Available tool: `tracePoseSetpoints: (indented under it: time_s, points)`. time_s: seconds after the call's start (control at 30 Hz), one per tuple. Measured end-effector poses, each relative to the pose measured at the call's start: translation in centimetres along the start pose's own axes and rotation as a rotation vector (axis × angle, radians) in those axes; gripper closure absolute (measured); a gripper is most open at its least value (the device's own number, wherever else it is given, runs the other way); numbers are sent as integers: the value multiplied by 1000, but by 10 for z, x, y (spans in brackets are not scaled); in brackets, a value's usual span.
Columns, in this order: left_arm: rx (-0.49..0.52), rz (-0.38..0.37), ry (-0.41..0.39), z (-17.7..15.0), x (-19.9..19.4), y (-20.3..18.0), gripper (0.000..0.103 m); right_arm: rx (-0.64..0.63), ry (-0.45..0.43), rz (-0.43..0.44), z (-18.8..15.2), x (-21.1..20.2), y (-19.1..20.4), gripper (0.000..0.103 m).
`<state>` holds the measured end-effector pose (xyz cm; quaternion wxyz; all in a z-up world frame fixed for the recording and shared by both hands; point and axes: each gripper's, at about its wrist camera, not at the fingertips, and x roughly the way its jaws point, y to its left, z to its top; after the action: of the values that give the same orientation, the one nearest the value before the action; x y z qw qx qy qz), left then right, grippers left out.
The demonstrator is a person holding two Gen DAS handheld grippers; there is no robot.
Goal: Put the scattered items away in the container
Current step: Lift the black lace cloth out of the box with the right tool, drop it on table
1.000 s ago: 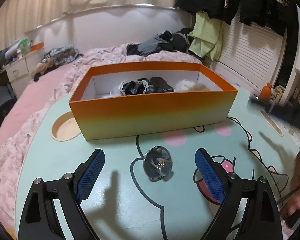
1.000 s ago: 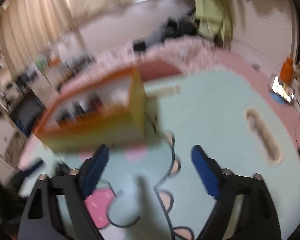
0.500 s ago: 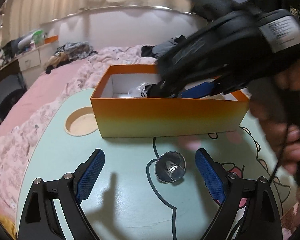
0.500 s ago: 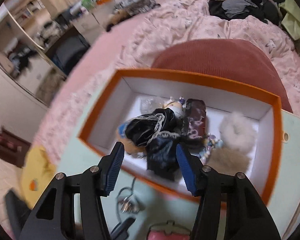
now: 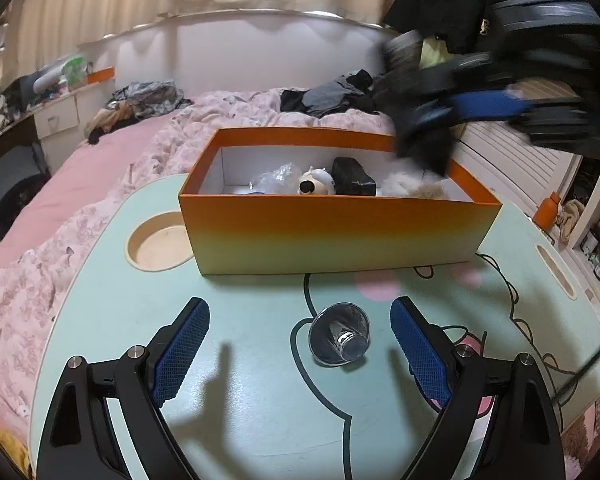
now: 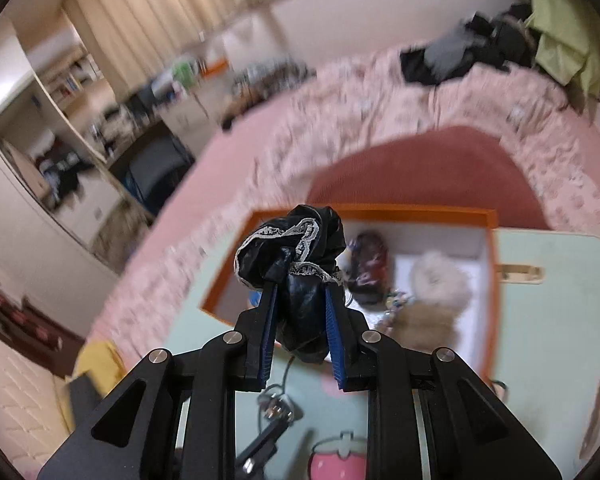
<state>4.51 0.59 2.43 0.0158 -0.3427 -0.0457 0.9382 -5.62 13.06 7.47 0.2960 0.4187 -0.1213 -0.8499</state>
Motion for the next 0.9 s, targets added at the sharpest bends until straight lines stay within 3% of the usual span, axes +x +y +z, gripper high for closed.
tracePoseSetpoints:
  time_s: [0.1,0.17,0.3,0.47,0.6,0.7,0.77,0.9]
  points:
    - [-10,-6,2,0,0,1,11,12,-37,7,-17,-37,-5,79]
    - [-15,-10,5,1,1,3,11,21,-2,-3,-35,-47,-12,79]
    - [-16,-11,13,3,3,6,11,77,135,-4,-68,-30,-34,79]
    - [-13,-13,17,3,3,7,11,202,182,22,-91,3,-62,72]
    - [-16,-14,21,3,4,6,11,204,52,39,-94,0,-60,62]
    - [-19,-14,26,4,5,7,11,192,-67,58,-98,-20,-53,40]
    - [-18,-17,27,4,5,8,11,154,-161,10,-103,-39,-47,21]
    - [-15,-16,29,4,6,7,11,91,-180,-158,-114,-49,-46,21]
